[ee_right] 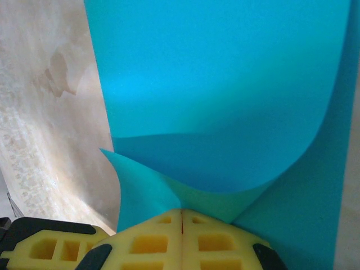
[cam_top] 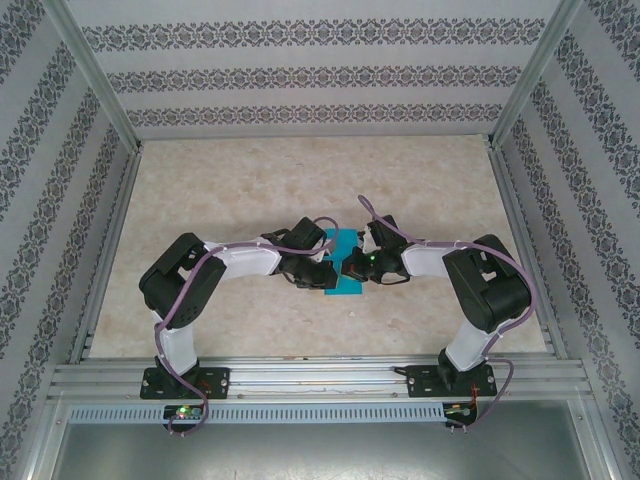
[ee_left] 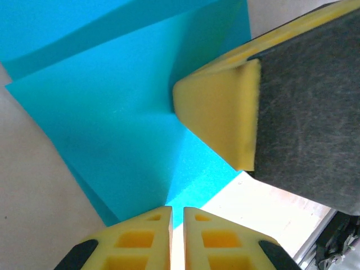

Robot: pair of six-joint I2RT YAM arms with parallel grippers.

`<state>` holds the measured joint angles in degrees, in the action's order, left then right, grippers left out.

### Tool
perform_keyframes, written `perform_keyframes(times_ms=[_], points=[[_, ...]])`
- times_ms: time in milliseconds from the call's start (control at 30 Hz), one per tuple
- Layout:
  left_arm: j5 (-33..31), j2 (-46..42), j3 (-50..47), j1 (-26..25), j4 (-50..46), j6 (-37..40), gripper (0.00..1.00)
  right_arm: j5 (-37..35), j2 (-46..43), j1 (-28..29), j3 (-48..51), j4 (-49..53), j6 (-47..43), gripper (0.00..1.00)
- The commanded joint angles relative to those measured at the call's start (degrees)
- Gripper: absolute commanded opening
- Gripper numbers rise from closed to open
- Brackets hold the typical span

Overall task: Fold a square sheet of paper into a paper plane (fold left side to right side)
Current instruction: Fold the triangle a second time at the center of the table.

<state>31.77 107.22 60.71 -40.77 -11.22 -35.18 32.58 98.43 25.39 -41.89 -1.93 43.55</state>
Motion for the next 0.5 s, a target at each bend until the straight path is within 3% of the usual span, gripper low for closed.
perform_keyframes(times_ms=[0, 467], points=[[-1.56, 1.23, -0.82, -0.18, -2.05, 0.99, 0.14, -1.2, 1.87, 0.36, 0.14, 3.96, -0.85, 0.0], [-3.1, 1.36, -0.94, 0.08, -2.57, 1.25, 0.13, -1.11, 2.2, 0.36, 0.03, 3.96, -0.84, 0.0]])
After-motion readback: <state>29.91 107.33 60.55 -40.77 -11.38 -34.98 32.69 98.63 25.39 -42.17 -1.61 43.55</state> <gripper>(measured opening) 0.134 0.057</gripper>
